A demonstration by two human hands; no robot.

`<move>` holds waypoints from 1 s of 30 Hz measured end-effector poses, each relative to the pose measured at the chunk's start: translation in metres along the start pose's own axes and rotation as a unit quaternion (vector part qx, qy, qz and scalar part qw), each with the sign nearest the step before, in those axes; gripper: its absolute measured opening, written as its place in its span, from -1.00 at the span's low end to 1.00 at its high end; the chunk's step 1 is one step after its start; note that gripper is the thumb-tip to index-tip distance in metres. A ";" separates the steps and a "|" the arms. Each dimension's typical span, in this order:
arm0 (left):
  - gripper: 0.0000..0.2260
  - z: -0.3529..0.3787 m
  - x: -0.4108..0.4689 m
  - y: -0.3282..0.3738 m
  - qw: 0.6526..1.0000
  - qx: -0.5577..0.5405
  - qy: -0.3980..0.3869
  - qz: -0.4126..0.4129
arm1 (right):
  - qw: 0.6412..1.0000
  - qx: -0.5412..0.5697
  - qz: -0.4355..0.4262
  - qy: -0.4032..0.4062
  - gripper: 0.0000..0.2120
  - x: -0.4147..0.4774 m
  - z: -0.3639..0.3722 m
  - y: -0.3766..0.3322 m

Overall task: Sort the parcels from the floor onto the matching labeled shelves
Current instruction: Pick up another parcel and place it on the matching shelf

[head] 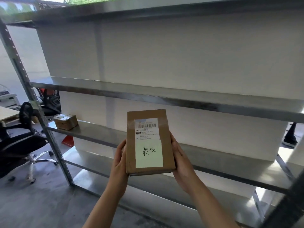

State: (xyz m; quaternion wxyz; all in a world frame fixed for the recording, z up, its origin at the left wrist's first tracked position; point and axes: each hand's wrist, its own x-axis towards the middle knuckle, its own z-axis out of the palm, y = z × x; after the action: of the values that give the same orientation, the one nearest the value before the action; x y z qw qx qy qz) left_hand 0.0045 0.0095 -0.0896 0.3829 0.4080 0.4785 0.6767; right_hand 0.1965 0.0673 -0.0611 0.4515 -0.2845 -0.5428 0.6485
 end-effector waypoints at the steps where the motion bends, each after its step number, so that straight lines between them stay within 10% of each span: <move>1: -0.71 -0.003 0.002 0.000 1.000 0.003 0.001 0.003 | 1.000 -0.001 -0.002 -0.005 -0.57 0.004 0.002 0.000; 30: -0.72 -0.384 0.092 0.066 0.957 0.023 0.285 0.046 | 0.970 0.032 0.082 -0.228 -0.58 0.225 0.385 0.131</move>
State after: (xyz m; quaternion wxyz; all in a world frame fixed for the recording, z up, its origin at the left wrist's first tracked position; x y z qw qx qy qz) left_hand -0.3906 -0.0521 -0.0896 0.1896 0.2288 0.5637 0.7706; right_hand -0.2671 0.0957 -0.0641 0.2700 -0.1581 -0.5854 0.7479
